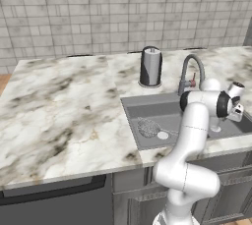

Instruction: Place the strainer in the left basin and the glass cup in the right basin of the sink.

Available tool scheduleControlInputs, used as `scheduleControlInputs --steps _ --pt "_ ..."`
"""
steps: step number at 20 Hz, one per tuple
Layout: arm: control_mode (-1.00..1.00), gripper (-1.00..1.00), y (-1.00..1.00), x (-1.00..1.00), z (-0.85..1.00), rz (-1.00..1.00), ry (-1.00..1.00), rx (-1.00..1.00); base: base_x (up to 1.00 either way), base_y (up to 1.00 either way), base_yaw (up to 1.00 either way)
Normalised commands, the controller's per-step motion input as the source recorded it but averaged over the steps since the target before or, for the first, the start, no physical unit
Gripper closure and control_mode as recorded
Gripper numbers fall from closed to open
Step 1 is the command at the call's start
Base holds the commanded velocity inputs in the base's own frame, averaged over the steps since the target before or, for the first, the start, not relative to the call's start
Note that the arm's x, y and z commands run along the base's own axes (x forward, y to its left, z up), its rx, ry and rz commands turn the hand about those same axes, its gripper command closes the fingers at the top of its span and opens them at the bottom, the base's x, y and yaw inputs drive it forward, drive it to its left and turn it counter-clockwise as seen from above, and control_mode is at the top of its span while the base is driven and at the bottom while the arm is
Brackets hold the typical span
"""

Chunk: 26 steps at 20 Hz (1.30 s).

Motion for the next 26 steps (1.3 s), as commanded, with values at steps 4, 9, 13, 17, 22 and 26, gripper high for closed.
scheduleControlInputs --steps 4,9,13,17,22,26 --pt "-1.00 1.00 0.12 -0.19 -0.20 0.00 -0.13 0.00 0.00 0.00 0.00" --pt "-1.00 1.00 0.23 -0.26 -0.21 0.01 -0.14 -0.05 0.00 0.00 0.00" --pt "-1.00 1.00 0.21 -0.19 -0.17 0.00 -0.08 -0.11 0.00 0.00 0.00" --pt "-1.00 -1.00 0.16 -0.01 -0.12 0.00 0.00 -0.12 0.00 0.00 0.00" --pt "-1.00 -1.00 0.03 0.00 -0.05 0.00 0.00 -0.07 0.00 0.00 0.00" --pt "-1.00 -1.00 0.00 -0.03 0.13 0.00 0.07 0.01 0.00 0.00 0.00"
